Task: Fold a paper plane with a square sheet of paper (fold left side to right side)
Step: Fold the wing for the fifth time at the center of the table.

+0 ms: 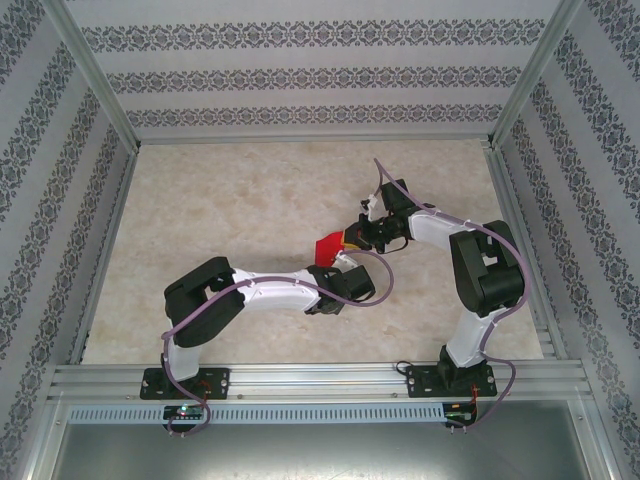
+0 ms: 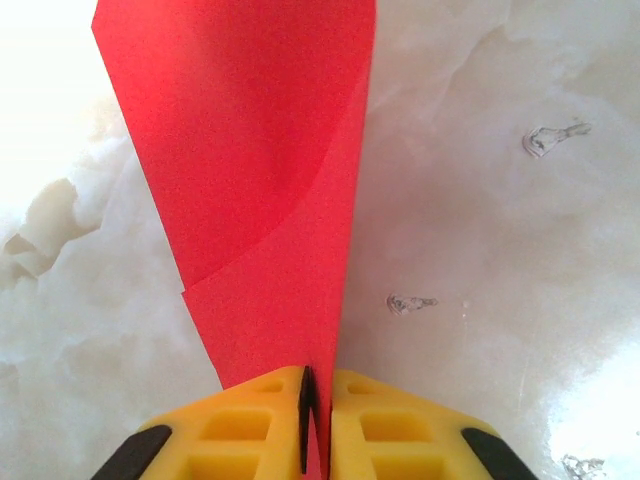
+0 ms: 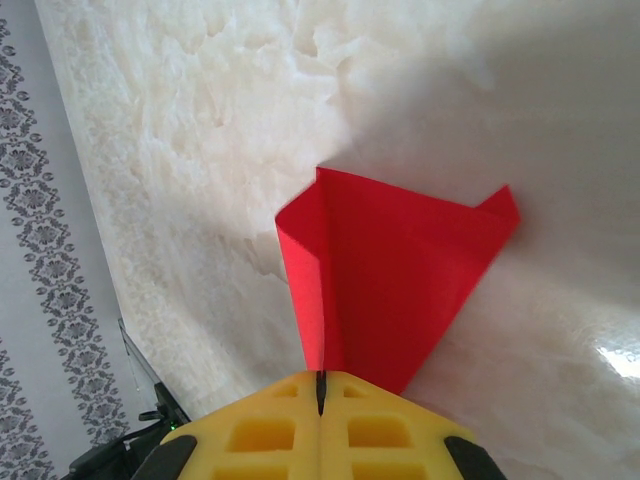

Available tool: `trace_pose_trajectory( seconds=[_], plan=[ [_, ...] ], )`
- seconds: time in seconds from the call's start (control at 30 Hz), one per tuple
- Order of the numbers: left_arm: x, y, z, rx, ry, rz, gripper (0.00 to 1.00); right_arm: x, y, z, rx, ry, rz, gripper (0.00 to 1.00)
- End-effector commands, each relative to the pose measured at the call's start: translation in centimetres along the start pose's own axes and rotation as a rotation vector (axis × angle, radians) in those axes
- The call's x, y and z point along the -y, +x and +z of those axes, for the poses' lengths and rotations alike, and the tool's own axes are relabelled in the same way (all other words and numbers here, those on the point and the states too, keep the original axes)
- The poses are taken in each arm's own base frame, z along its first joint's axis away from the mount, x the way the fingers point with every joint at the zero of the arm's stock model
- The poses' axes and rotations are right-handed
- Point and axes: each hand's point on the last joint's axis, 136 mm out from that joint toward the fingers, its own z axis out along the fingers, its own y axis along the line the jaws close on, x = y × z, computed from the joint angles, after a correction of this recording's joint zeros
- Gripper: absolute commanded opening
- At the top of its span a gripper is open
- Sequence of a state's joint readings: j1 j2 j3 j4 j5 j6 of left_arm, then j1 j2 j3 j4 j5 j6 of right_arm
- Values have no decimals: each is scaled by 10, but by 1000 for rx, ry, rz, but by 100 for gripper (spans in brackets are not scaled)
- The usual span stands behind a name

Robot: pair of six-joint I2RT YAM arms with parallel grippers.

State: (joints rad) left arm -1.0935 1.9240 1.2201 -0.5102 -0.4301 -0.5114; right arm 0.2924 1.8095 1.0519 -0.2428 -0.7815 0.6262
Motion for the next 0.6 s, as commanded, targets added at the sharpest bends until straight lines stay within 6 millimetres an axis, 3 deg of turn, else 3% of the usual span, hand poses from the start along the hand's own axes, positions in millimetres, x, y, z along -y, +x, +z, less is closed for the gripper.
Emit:
trace_pose_trajectory(
  seconds=[0.0,0.13,0.3,0.4,0.57],
  plan=[
    [7,-4,-6,10,8,-2,13,-4,-4,-3,14,8,-33,10],
    [5,-7,-9,18,31,-26,12,-14,-20,-31,130,5,-90,31],
    [6,-12,-8,19,107,-87,10,-13,-34,-88,339,89,-156,58],
    [8,-16,-8,18,176,-130,10,-1,-32,-111,420,135,-157,68],
    [15,-26,-7,9,320,-209,9,17,-18,-119,428,167,-148,73]
  ],
)
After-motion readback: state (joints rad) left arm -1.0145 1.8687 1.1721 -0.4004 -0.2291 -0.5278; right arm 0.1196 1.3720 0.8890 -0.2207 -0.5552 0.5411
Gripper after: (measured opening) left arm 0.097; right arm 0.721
